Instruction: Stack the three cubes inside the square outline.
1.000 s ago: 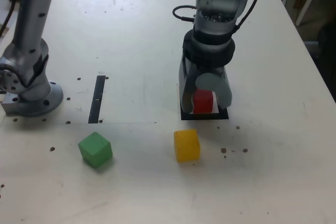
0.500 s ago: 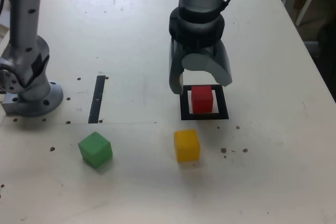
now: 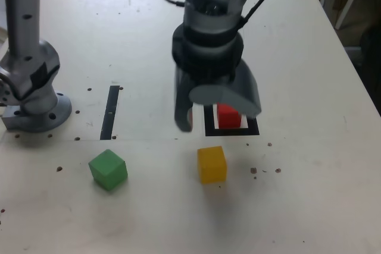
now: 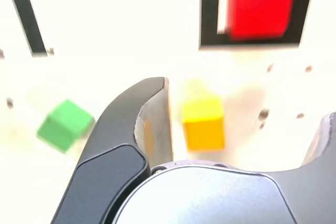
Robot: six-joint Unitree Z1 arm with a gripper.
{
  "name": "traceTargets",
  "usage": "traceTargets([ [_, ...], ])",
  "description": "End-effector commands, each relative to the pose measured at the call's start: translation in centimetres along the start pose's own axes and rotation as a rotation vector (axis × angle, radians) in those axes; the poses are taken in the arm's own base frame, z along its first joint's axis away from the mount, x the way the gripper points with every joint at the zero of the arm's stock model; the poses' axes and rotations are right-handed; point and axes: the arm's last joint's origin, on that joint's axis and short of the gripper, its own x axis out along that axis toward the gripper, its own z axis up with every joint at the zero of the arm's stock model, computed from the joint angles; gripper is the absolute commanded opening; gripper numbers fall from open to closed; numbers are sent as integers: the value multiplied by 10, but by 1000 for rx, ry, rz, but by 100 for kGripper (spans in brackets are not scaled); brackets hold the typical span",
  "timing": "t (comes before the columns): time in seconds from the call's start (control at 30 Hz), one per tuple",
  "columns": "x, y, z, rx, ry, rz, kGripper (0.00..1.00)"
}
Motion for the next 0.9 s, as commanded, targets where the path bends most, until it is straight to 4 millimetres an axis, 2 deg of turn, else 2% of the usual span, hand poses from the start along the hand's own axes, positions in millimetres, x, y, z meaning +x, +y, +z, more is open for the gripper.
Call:
traceTargets([
  [0.0,4,-8,1,-9,19,-10,99],
  [0.27,27,-33,9,3,86,-44,97],
  [0.6,50,-45,18,15,127,-77,92],
  [0.73,57,-49,20,22,142,-87,85],
  [0.87,62,-51,23,27,146,-93,70],
])
